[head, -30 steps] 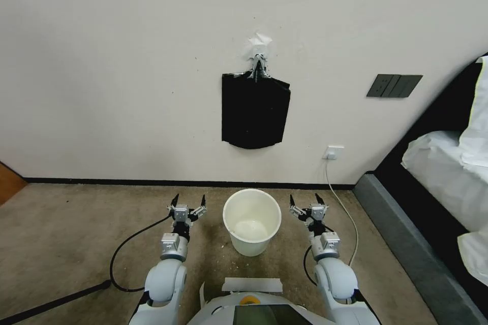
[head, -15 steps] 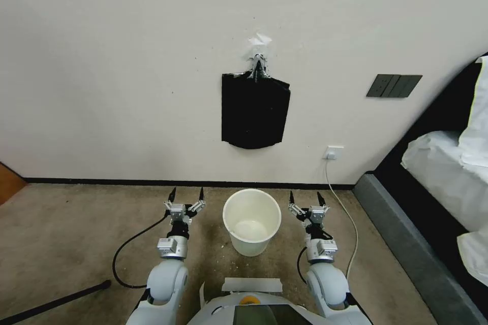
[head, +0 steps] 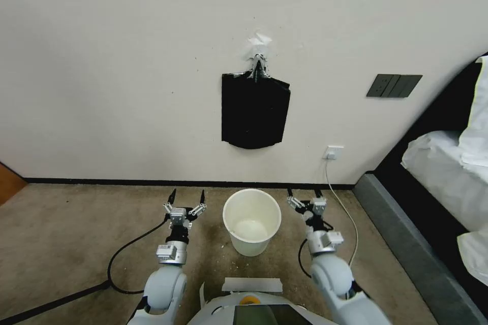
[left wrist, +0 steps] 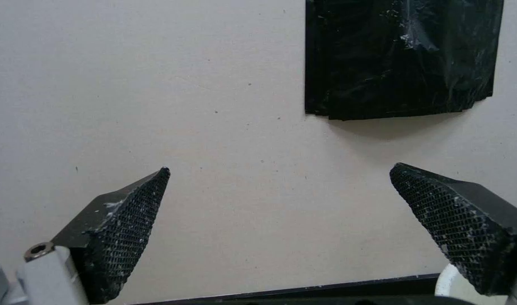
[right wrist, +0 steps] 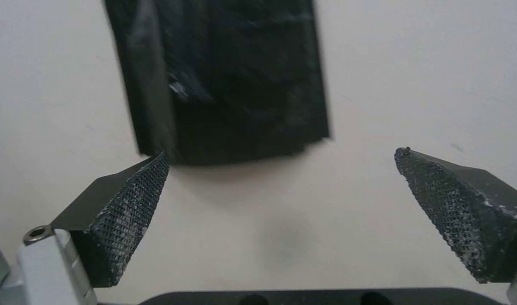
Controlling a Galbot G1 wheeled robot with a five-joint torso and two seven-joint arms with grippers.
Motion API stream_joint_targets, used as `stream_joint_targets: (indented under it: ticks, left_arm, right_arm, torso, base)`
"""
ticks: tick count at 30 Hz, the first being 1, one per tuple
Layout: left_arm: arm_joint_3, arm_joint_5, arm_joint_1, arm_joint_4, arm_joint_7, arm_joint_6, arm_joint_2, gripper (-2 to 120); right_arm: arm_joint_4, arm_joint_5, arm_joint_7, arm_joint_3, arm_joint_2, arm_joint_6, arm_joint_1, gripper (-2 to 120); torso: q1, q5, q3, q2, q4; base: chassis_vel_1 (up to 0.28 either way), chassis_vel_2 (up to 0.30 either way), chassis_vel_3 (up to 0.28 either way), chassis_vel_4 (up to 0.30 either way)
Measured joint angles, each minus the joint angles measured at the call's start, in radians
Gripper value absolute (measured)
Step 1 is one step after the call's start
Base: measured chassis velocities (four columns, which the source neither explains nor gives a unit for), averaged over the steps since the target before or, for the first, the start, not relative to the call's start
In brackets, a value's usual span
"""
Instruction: Place a trash bag onto the trash bin.
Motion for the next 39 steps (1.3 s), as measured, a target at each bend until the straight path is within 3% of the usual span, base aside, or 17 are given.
stream_joint_targets:
  ticks: [1,3,7,8,13,24,27,39]
  left_arm:
    - [0.0,0.0,0.0,0.0,0.0,0.0,0.0,100]
    - [-0.011,0.0,0.003,-0.007,0.001,0.0,-0.008,100]
    - [-0.015,0.001,0.006,-0.009,0.001,0.0,-0.011,100]
    - [-0.027,0.003,0.023,-0.019,0.003,-0.003,-0.014,100]
    - [-0.037,0.004,0.052,-0.022,0.007,-0.018,-0.007,100]
    - [-0.032,0.01,0.086,-0.03,0.014,-0.033,-0.021,100]
    - [-0.049,0.01,0.091,-0.039,0.013,-0.039,-0.03,100]
    - [-0.046,0.008,0.12,-0.043,0.012,-0.05,-0.057,100]
  right_arm:
    - [0.0,0.0,0.0,0.0,0.0,0.0,0.0,100]
    - [-0.035,0.104,-0.007,-0.047,0.017,-0.047,0.143,100]
    - [-0.048,0.143,-0.007,-0.061,0.028,-0.064,0.182,100]
    - [-0.091,0.259,-0.01,-0.096,0.063,-0.104,0.299,100]
    - [-0.15,0.434,-0.024,-0.129,0.102,-0.154,0.48,100]
    - [-0.302,0.674,-0.081,-0.137,0.178,-0.187,0.708,100]
    - [-0.36,0.796,-0.12,-0.111,0.217,-0.209,0.788,100]
    - [-0.474,0.85,-0.14,-0.112,0.246,-0.215,0.876,100]
  torso:
    - [0.0,0.0,0.0,0.0,0.0]
    - [0.0,-0.0001,0.0,0.0,0.0001]
    - [0.0,-0.0001,0.0,0.0,0.0]
    - [0.0,-0.0001,0.0,0.0,-0.0002]
    - [0.0,-0.0004,0.0,0.0,-0.0002]
    - [0.0,-0.0001,0.0,0.0,-0.0002]
    - [0.0,-0.0002,0.0,0.0,-0.0004]
    - [0.0,0.0001,0.0,0.0,-0.0004]
  base:
    - [0.0,0.0,0.0,0.0]
    - [0.0,0.0,0.0,0.0]
    - [0.0,0.0,0.0,0.0]
    - [0.0,0.0,0.0,0.0]
    - [0.0,0.0,0.0,0.0]
    - [0.0,0.0,0.0,0.0]
    - [0.0,0.0,0.0,0.0]
    - [0.0,0.0,0.0,0.0]
